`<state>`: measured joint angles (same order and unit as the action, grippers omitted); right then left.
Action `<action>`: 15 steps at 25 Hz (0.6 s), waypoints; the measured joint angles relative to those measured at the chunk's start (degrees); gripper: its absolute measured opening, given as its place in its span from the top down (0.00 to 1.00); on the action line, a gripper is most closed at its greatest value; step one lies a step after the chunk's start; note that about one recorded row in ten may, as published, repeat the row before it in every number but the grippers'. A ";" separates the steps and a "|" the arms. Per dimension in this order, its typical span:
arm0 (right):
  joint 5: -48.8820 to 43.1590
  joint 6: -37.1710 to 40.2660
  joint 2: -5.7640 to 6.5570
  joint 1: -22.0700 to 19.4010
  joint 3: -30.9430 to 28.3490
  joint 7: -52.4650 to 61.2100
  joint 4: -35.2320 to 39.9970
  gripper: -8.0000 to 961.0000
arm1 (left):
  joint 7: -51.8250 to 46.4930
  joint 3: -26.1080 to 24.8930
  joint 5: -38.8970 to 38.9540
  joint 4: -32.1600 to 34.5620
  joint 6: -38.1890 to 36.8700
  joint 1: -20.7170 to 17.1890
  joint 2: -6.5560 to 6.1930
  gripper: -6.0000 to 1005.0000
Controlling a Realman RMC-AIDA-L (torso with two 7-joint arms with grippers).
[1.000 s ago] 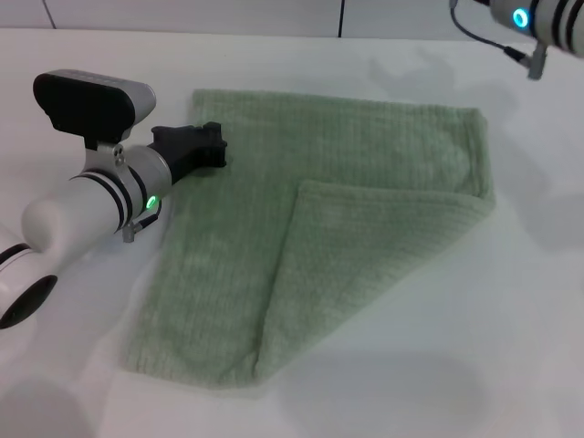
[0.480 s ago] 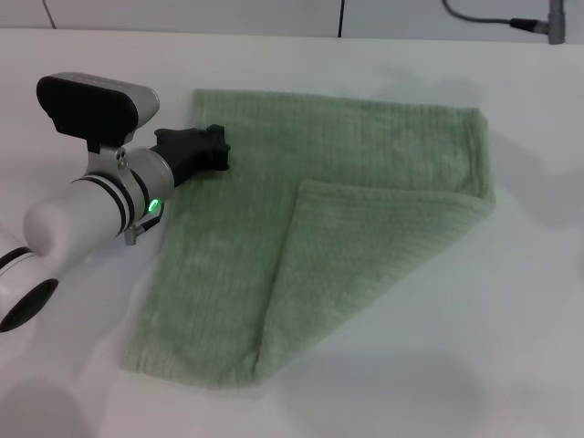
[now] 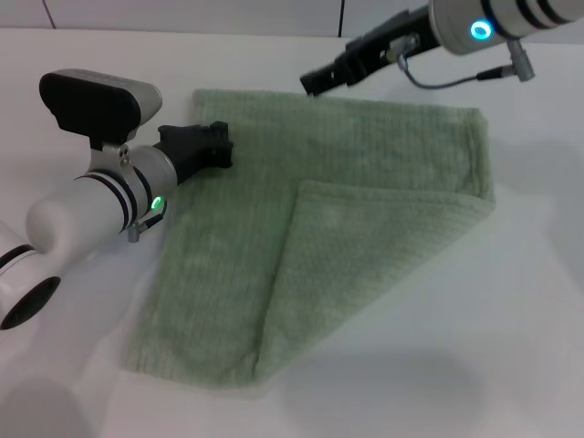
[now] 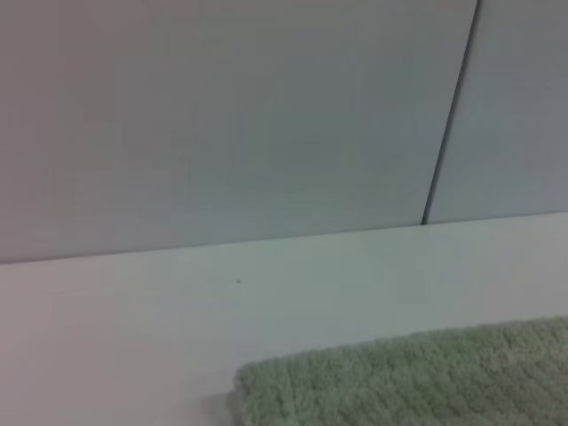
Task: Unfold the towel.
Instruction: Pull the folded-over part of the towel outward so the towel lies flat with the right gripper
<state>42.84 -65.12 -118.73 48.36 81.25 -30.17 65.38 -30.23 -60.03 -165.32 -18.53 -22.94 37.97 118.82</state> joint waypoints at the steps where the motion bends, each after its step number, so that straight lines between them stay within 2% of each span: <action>1: 0.05 -0.99 -0.01 1.31 -0.16 -1.69 -2.72 0.14 | 0.00 0.00 -0.01 -0.01 0.00 0.09 0.00 1.00; 15: 0.39 -1.84 -0.43 7.41 0.49 -8.63 -16.09 0.14 | 0.00 0.00 0.19 -0.01 0.27 0.26 0.00 1.00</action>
<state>43.23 -66.96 -119.17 55.77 81.74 -38.80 49.29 -30.23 -60.03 -165.13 -18.54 -22.67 38.23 118.82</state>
